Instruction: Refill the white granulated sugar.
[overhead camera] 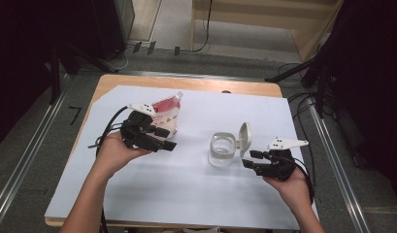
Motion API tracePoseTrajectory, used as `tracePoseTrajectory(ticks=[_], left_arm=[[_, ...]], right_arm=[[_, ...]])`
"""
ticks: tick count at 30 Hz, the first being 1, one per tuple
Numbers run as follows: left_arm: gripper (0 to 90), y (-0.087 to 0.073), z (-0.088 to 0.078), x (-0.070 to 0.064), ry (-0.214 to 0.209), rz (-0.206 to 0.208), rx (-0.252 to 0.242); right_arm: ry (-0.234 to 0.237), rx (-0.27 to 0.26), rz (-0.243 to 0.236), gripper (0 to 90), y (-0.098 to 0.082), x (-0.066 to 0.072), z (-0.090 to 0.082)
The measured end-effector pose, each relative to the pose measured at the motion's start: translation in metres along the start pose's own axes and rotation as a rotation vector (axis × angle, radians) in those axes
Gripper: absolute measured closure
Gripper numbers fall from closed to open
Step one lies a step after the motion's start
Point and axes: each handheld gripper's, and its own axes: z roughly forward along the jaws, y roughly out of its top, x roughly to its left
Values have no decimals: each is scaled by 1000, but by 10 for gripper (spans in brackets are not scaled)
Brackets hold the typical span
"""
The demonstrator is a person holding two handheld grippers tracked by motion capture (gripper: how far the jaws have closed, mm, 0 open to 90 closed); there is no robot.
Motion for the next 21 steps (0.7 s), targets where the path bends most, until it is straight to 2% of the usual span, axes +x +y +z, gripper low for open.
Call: tracePoseTrajectory(ticks=[2, 7, 14, 18, 20, 21], left_arm=[[404, -1, -2, 1, 7, 1, -1], [408, -8, -17, 9, 31, -32, -19], [412, -16, -31, 16, 60, -56, -26], [412, -23, -41, 18, 90, -68, -20], [413, -27, -45, 21, 94, -77, -25], [412, -29, -49, 24, 98, -97, -34]], right_arm=[[-1, 2, -1, 495, 0, 0, 0], [0, 9, -4, 495, 0, 1, 1], [-1, 6, -10, 496, 1, 0, 2], [2, 8, -11, 509, 2, 1, 2], [3, 6, -11, 509, 2, 1, 3], [2, 6, -15, 510, 2, 1, 3]])
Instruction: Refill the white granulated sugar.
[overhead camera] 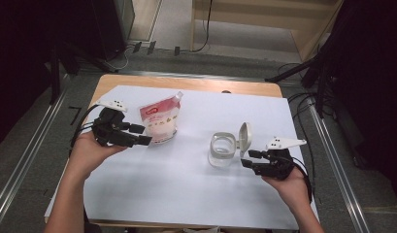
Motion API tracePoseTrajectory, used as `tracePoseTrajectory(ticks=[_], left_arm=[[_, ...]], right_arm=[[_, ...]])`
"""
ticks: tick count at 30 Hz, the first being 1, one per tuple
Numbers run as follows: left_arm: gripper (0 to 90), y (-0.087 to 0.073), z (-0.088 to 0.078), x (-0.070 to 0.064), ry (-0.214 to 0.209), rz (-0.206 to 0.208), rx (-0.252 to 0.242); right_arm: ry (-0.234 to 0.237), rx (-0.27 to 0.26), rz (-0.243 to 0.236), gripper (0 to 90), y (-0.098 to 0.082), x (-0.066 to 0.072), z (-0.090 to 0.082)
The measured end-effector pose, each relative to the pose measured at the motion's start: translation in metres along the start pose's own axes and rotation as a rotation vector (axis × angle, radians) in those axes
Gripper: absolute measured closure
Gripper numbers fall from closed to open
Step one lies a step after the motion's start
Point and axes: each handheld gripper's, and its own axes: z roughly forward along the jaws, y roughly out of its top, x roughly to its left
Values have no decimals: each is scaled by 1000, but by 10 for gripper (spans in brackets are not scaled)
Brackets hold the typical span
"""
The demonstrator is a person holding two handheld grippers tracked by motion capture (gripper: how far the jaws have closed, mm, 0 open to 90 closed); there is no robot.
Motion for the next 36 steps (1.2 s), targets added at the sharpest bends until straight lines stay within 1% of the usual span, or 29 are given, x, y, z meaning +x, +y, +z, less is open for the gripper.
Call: tracePoseTrajectory(ticks=[1, 2, 3, 4, 5, 6, 7, 8, 10, 11, 12, 13, 16, 17, 18, 19, 22, 23, 24, 25, 26, 27, 28, 29, 30, 31, 33, 35, 36], left_arm=[[412, 0, 0, 0, 0, 0, 0], [410, -3, -3, 6, 23, -23, -11], [409, -3, -3, 6, 23, -23, -11], [405, -5, -5, 11, 61, -37, -10], [391, -6, -5, 14, 78, -41, -15], [384, -6, -5, 14, 78, -41, -15], [384, -8, -4, 19, 80, -51, -30], [383, -8, -3, 22, 87, -53, -33], [385, -7, -1, 24, 88, -55, -36], [388, -5, 2, 27, 80, -62, -54], [389, -3, 4, 29, 73, -69, -55], [390, -3, 4, 29, 73, -69, -55], [404, 3, 16, 31, 66, -56, -52], [406, 3, 16, 31, 66, -56, -52], [415, 5, 20, 31, 71, -51, -51], [427, 7, 25, 32, 68, -46, -44], [475, 9, 33, 31, 73, -37, -41], [486, 11, 36, 31, 83, -28, -35], [493, 11, 36, 31, 83, -28, -35], [506, 13, 38, 31, 99, -29, -34], [513, 13, 38, 31, 99, -29, -34], [524, 14, 40, 33, 101, -37, -46], [540, 14, 40, 33, 101, -37, -46], [555, 15, 42, 34, 107, -37, -57], [573, 15, 42, 34, 107, -37, -57], [611, 16, 44, 33, 121, -29, -49], [648, 17, 44, 34, 120, -24, -53], [666, 18, 45, 35, 117, -32, -58], [666, 18, 46, 37, 99, -41, -60]], right_arm=[[0, 0, 0, 510, 0, 0, 0], [1, 6, 1, 511, 0, 0, 0], [1, 6, 1, 511, 0, 0, 0], [3, 4, -1, 510, 0, 1, 0], [4, 4, -5, 510, 0, 1, 0], [3, 4, -4, 511, 0, 1, 0], [3, 3, -7, 511, 0, 2, 0], [7, 2, -6, 513, 0, 2, 0], [10, 1, -10, 514, 0, 3, 0], [13, 1, -15, 518, 1, 4, 1], [13, -2, -24, 518, 1, 4, 1], [15, -1, -20, 518, 2, 6, 1], [16, 0, -30, 519, 2, 9, 1], [16, 0, -30, 519, 2, 9, 1], [17, 1, -40, 519, 1, 11, 1], [18, 4, -38, 519, 1, 13, 1], [19, 3, -48, 519, 0, 15, 1], [18, 4, -45, 519, 0, 16, 1], [18, 4, -45, 519, 0, 16, 1], [20, 3, -47, 520, -1, 18, 1], [20, 3, -47, 520, -1, 18, 1], [20, 5, -50, 519, -1, 19, 1], [20, 7, -49, 519, -1, 20, 1], [22, 8, -48, 519, -2, 20, 2], [22, 8, -48, 519, -2, 20, 2], [25, 9, -53, 519, -2, 22, 3], [31, 12, -62, 518, -2, 23, 5], [31, 14, -62, 519, -2, 24, 5], [39, 15, -66, 519, -2, 26, 7]])
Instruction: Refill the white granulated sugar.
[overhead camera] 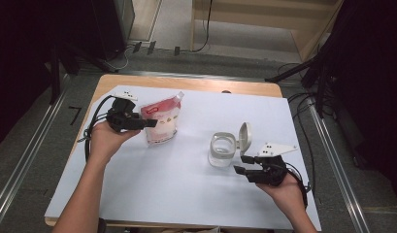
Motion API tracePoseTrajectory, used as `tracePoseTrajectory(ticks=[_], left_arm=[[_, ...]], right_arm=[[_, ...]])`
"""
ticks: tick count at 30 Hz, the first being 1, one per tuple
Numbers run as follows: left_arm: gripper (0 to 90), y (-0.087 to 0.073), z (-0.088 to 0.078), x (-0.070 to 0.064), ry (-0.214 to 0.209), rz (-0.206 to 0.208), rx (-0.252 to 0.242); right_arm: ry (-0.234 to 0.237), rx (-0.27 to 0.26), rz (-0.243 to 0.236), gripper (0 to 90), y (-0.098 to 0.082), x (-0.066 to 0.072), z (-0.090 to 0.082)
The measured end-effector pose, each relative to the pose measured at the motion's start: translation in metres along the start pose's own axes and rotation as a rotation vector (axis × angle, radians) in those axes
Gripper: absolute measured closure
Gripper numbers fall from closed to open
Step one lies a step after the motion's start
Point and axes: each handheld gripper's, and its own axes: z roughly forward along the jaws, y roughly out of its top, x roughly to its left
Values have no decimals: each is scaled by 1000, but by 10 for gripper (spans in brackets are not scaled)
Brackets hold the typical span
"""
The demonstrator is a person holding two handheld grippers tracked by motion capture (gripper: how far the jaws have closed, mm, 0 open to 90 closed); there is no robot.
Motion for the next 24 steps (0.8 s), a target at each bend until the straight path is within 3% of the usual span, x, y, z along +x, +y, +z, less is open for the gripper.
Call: tracePoseTrajectory(ticks=[5, 10, 15, 23, 24], left_arm=[[668, 1, 5, 4, -10, -8, -1], [772, 1, 7, 6, -41, -26, -8], [895, 0, 8, 6, -52, -6, -15], [900, 9, 6, 1, -81, -42, 3], [900, 11, 5, 2, -97, -69, -1]], right_arm=[[11, 6, -20, 516, 1, 5, 5], [25, 8, -27, 515, 3, 11, 8], [79, -18, -38, 513, 9, 20, 14], [80, -17, -70, 513, 16, 34, 24], [78, -20, -74, 513, 17, 34, 25]])
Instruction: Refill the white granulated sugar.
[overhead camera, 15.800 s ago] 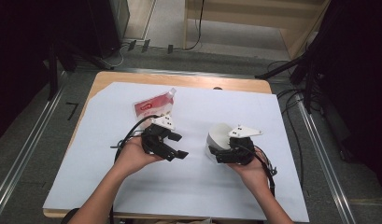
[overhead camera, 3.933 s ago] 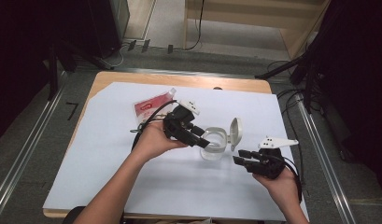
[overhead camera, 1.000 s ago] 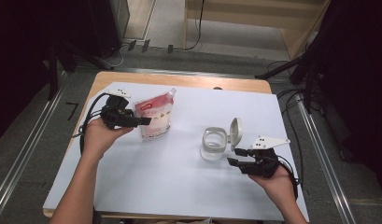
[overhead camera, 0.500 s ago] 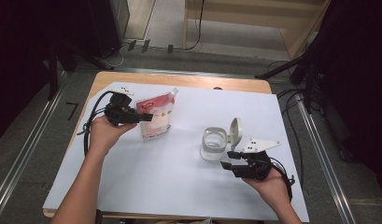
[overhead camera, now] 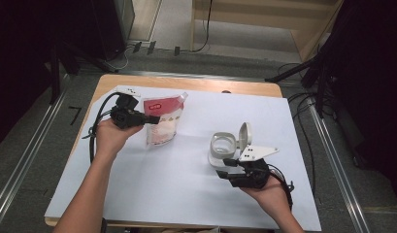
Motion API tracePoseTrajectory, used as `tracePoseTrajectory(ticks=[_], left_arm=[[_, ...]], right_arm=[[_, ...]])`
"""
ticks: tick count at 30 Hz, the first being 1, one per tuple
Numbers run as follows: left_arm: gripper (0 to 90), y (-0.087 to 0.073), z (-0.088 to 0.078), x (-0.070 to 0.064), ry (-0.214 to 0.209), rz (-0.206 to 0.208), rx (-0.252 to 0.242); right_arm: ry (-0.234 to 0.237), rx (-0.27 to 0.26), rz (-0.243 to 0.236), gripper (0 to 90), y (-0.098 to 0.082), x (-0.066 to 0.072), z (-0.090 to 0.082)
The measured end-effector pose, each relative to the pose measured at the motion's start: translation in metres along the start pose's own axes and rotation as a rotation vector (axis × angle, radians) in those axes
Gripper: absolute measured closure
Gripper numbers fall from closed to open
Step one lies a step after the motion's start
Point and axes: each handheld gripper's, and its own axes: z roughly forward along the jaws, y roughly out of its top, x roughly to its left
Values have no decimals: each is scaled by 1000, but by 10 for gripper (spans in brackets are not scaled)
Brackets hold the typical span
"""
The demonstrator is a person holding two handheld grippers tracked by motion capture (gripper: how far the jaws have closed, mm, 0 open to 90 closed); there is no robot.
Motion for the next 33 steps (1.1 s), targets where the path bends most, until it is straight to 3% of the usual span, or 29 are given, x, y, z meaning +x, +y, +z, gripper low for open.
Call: tracePoseTrajectory(ticks=[2, 6, 10, 12, 15, 24, 27, 33], left_arm=[[900, 2, -2, -2, 2, -24, 5], [900, 5, -6, -8, -33, -41, 13], [900, 8, -11, -15, -52, -19, -2], [900, 11, -16, -24, -43, 32, -3], [900, 15, -18, -31, -55, 54, 1], [900, 22, -22, -46, -95, 26, 16], [900, 24, -24, -53, -98, 36, 25], [900, 28, -31, -66, -101, 67, 30]], right_arm=[[-1, 0, 2, 514, 1, 1, 1], [-8, 5, 0, 516, 3, 3, 4], [-8, -2, 1, 516, 5, 5, 8], [-10, 0, -5, 512, 7, 6, 10], [-4, -9, 8, 512, 10, 6, 12], [-14, 8, -12, 511, 14, 13, 23], [-16, 14, -21, 510, 15, 15, 29], [-5, 9, 10, 499, 18, 19, 38]])
